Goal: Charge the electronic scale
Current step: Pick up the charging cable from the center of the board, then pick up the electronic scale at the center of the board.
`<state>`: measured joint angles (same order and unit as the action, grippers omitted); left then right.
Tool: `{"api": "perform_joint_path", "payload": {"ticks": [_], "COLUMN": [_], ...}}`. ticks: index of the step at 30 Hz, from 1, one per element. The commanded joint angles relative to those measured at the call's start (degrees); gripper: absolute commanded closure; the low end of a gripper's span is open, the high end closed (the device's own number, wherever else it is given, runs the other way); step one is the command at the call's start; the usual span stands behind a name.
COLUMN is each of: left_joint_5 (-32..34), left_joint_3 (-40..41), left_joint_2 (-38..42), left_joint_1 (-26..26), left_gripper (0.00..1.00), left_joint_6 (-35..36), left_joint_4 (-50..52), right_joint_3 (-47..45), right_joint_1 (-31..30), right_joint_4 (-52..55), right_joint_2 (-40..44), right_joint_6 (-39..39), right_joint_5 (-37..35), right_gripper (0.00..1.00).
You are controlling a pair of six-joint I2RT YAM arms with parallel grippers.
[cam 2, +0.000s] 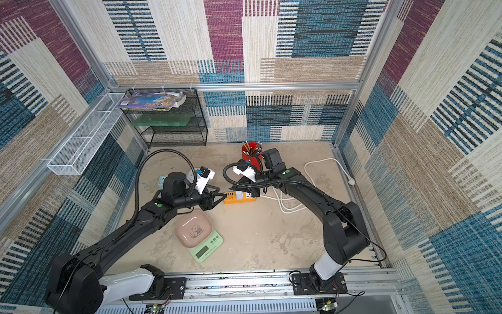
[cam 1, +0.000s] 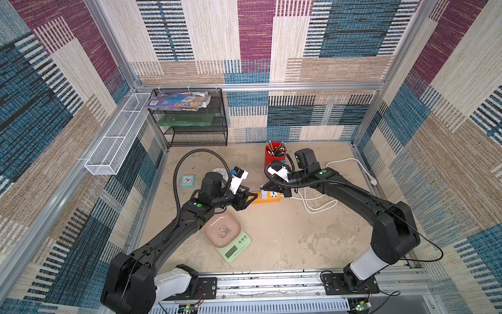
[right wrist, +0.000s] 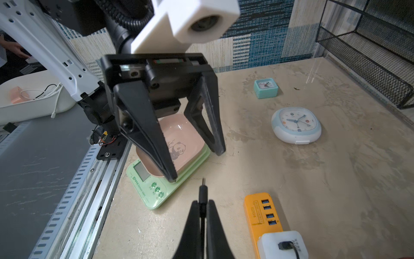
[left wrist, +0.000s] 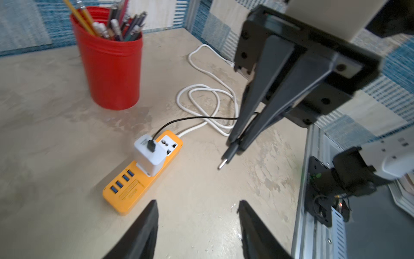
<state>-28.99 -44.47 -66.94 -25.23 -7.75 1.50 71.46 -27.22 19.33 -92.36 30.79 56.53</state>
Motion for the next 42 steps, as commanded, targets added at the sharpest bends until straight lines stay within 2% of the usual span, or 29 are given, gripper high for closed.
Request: {"api": "perform_joint_path", "payload": {"ticks": [1, 5, 9, 12, 20, 30, 38, 42], "left_joint_5": [14.7, 27.4, 35.4, 40.9, 39.7, 41.9, 36.0, 35.7], "left_joint_3": [1.3, 1.0, -0.6, -1.9, -1.8, -4.5, -2.0, -0.1], "left_joint_2": [3.9, 9.0, 12.7, 14.4, 15.3, 15.7, 16.5, 16.4], "left_joint_1": [0.0, 0.0, 0.0, -0.1, -0.1, -1.5, -2.8, -3.1], "left_gripper": [0.39, 0.39, 0.39, 0.37, 0.34, 0.37, 0.42, 0.42], "left_joint_6": [-11.7, -20.9, -29.5, -39.4, -48.2, -51.7, -53.9, -54.2], "left_joint_4": [6.3, 20.5, 33.7, 44.1, 57.6, 70.2, 71.3, 69.9], "right_joint_3": [0.0, 0.6, 0.3, 1.0, 2.9, 5.8, 6.9, 6.8], "right_joint_1": [0.6, 0.9, 1.3, 1.5, 2.4, 3.0, 3.1, 3.1], "right_joint_4": [-3.7, -4.1, -6.0, -6.6, -8.0, -5.4, -4.0, -4.0], "right_joint_2": [-0.5, -0.8, -0.4, -0.8, -3.5, -7.1, -7.6, -7.3], "right_joint_6": [-4.3, -7.3, -10.5, -12.7, -17.2, -18.3, -18.4, -18.4], "right_joint_5": [-1.4, -3.0, -4.4, -6.0, -8.1, -8.9, -9.3, -9.6], "right_gripper": [1.0, 1.0, 1.0, 1.0, 1.0, 1.0, 1.0, 1.0]}}
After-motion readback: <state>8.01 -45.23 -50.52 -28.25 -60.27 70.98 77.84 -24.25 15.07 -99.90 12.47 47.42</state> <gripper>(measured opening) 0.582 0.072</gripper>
